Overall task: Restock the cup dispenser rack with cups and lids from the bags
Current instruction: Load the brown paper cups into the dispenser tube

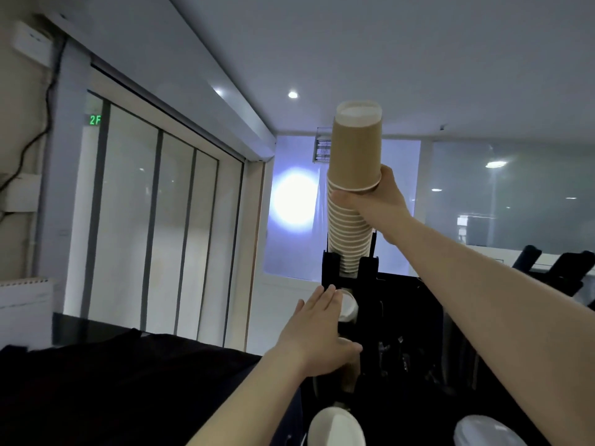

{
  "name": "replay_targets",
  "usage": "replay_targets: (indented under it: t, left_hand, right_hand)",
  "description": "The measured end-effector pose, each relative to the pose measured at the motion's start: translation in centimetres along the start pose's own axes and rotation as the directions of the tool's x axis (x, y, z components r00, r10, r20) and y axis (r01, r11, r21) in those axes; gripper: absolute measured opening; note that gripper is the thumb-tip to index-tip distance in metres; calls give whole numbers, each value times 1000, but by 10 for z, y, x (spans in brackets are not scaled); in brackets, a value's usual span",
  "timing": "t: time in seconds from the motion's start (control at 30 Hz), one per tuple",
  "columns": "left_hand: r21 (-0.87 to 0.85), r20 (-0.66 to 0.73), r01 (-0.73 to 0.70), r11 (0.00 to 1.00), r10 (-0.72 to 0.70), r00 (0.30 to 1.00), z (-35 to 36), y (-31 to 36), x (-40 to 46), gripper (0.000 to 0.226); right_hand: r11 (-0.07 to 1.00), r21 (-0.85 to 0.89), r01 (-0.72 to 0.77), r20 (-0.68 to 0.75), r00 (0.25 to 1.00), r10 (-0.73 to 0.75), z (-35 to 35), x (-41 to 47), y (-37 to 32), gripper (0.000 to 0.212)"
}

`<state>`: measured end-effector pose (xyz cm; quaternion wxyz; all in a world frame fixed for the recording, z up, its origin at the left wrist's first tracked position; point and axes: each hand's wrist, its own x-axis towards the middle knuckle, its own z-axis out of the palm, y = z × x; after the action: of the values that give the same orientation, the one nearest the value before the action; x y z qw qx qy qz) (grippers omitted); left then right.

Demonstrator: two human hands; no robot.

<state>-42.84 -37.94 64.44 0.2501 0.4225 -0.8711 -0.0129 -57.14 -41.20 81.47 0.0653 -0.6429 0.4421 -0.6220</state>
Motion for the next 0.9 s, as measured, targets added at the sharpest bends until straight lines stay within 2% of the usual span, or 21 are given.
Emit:
replay_targets:
  t: [0.2, 0.43, 0.53, 0.7, 0.9]
  left_hand:
    - [-19, -20, -6, 1000, 5, 1000, 3, -2, 0, 90]
    - [-16, -27, 9, 1000, -9, 1000, -1, 1, 1, 89]
    - [-28, -51, -4, 1000, 3, 999, 0, 0, 0, 89]
    - [-29, -56, -18, 999, 16, 998, 1, -2, 1, 89]
    - [-29, -53, -18, 999, 17, 998, 0, -1, 0, 87]
  right_hand:
    - [997, -72, -17, -11, 1000, 16, -1, 16, -3, 101]
    - [995, -76, -65, 50, 996, 69, 10, 5, 31, 93]
    - [995, -39, -94, 23, 995, 95, 13, -4, 54, 86]
    - [983, -141, -122, -29, 992, 119, 12, -7, 76, 84]
    - [980, -155, -127, -47, 991, 121, 12, -4, 82, 87]
